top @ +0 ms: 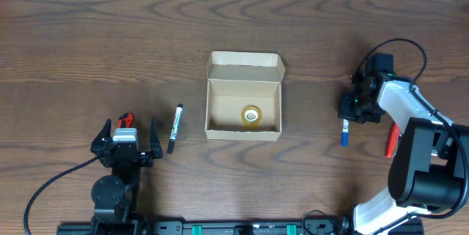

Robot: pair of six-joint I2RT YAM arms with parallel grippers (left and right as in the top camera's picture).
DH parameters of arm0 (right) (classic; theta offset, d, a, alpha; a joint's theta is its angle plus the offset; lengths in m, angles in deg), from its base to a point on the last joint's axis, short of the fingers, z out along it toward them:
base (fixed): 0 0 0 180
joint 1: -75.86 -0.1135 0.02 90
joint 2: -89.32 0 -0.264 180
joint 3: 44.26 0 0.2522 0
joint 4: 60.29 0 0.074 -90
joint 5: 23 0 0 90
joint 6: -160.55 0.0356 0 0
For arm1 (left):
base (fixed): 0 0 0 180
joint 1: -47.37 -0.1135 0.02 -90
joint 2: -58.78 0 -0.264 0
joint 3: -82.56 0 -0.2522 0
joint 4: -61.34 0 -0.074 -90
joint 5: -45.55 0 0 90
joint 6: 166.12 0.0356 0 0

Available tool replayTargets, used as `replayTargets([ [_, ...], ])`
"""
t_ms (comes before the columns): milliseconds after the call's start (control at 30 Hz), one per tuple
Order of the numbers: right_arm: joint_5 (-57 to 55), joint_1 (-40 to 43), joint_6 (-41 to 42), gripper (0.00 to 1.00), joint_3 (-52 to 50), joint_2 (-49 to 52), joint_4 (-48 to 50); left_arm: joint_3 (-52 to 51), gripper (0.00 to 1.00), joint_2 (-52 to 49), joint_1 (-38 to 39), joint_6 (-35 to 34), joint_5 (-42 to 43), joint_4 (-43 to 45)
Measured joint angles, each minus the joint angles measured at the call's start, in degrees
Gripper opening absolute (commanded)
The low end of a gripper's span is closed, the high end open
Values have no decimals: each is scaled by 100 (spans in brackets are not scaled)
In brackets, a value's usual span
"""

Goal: Pack container
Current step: 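Carry blue marker with right gripper into box and release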

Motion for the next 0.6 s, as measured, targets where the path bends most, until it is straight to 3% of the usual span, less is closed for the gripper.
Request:
replayTargets([
  [267, 734, -970, -675, 1, 1016, -861, -31, 0, 95, 0, 0, 0, 0, 0],
  [433, 946, -2435, -1882, 1, 1932, -1460, -306, 0, 95, 0, 0, 0, 0, 0],
  [600, 1034, -3495, -3366, 1, 2020, -1447, -647, 0, 95, 0, 0, 0, 0, 0],
])
